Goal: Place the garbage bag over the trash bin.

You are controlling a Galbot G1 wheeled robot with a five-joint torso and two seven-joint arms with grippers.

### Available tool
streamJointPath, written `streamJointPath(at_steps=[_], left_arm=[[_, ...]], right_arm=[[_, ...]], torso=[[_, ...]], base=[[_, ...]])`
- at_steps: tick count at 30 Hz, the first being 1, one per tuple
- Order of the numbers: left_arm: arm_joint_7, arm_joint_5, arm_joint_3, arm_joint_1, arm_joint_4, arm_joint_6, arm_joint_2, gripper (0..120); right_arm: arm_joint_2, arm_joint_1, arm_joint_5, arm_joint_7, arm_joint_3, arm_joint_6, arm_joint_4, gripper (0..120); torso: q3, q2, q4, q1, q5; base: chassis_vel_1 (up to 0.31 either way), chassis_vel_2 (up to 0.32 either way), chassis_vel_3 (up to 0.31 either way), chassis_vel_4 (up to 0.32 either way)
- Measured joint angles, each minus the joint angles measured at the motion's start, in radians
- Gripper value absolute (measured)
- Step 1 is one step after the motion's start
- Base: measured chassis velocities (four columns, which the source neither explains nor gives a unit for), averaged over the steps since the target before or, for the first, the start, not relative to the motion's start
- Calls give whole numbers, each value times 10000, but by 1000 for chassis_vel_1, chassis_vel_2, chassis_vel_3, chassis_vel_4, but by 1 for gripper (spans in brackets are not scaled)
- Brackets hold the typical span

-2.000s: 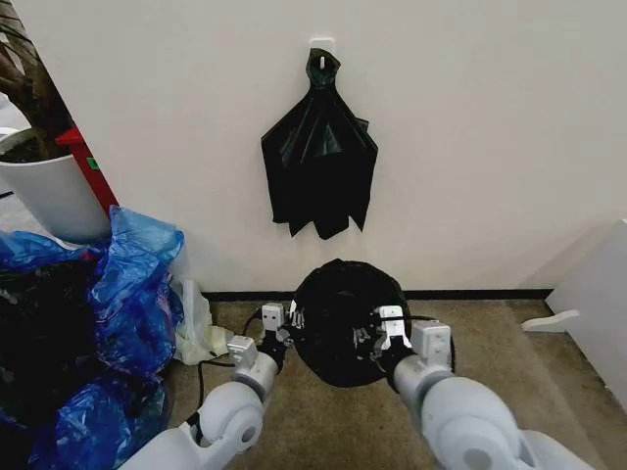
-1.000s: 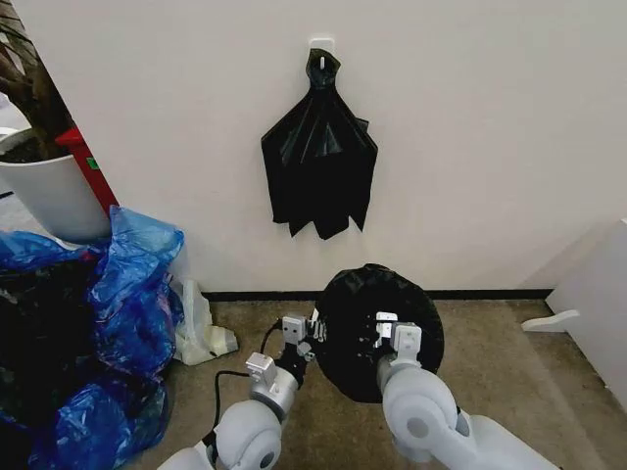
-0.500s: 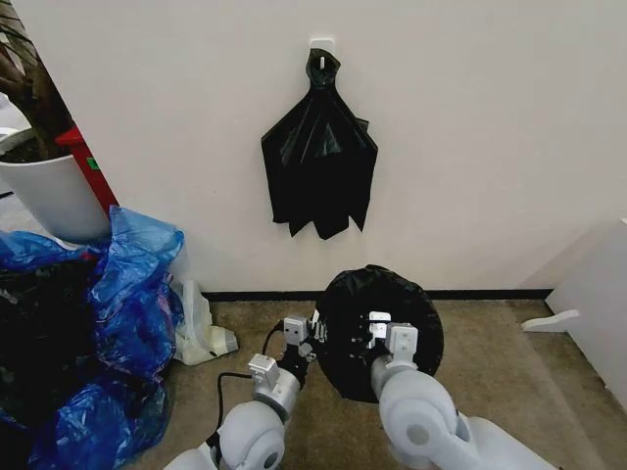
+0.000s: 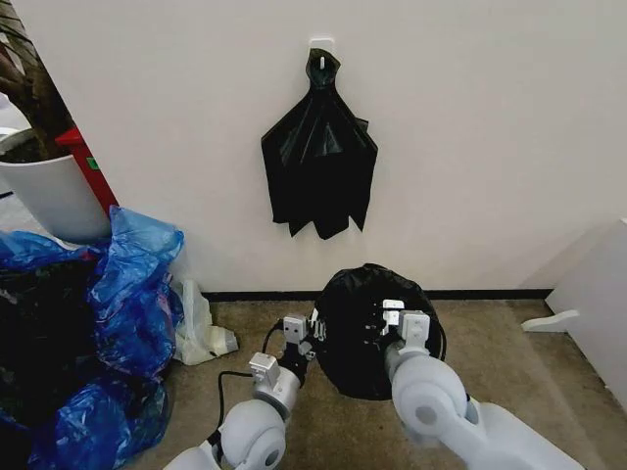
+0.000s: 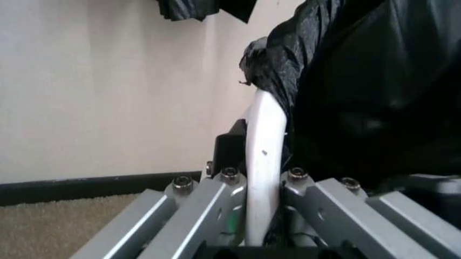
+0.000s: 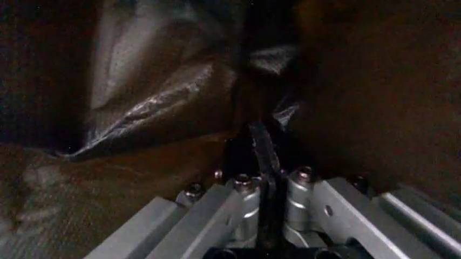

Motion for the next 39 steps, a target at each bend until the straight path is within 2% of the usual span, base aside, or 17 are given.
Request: streamJointPath(at_steps=[26, 39], left_arm=[[678, 912, -126, 884, -847, -304, 298, 1], [925, 907, -217, 1025, -1039, -346, 476, 1]], right_arm=[[621, 573, -80, 395, -337, 93, -1498, 0], [895, 673, -112, 302, -292, 176, -1806, 0]], torso=[[0, 0, -1, 0, -2], [0, 0, -1, 0, -2]], base=[[0, 0, 0, 0], [0, 0, 0, 0]])
